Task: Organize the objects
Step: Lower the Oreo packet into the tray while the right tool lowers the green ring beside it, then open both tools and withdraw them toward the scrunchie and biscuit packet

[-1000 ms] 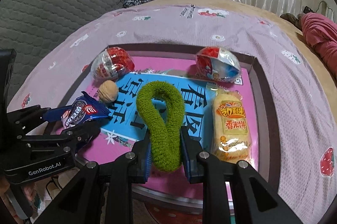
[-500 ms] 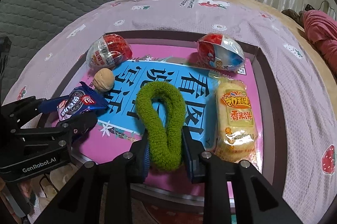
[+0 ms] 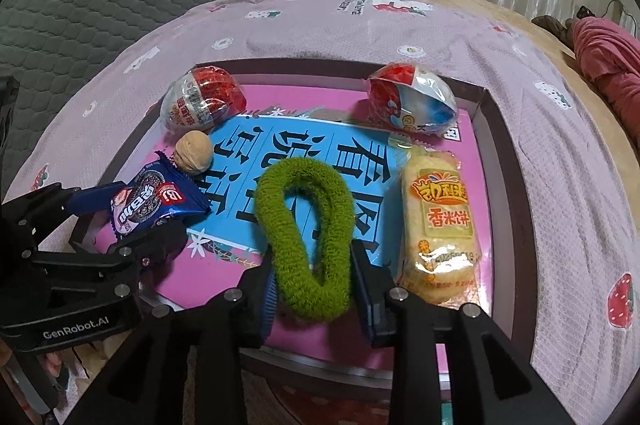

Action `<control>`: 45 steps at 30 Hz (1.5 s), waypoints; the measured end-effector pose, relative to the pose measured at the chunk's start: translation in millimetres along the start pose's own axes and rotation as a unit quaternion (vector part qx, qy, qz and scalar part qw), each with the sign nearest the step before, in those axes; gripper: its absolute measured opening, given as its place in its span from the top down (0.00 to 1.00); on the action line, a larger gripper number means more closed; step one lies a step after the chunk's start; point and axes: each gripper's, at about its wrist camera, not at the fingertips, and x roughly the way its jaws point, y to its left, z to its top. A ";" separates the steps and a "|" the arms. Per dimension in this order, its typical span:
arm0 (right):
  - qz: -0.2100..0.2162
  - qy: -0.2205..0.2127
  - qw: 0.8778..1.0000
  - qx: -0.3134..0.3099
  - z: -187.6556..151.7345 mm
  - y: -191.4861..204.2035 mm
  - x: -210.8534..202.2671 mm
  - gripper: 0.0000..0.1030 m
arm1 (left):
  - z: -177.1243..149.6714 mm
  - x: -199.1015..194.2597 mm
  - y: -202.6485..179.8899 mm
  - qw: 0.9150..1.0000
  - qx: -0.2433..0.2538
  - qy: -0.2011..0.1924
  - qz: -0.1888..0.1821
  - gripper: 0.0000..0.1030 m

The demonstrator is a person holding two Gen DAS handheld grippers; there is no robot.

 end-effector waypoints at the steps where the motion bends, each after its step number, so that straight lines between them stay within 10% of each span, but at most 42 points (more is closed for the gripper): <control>1: 0.000 -0.001 1.000 0.000 0.0 -0.4 -1.0 0.65 | -0.1 -0.1 0.1 1.000 0.000 0.000 -0.001 0.25; 29: -0.004 -0.044 0.999 0.003 6.5 3.2 -37.0 0.39 | 4.7 -29.3 4.3 0.999 -0.005 -0.031 0.010 0.20; 45: -0.023 -0.141 0.990 0.012 15.8 14.2 -118.9 0.19 | 9.2 -96.2 13.1 0.993 -0.023 -0.113 -0.004 0.20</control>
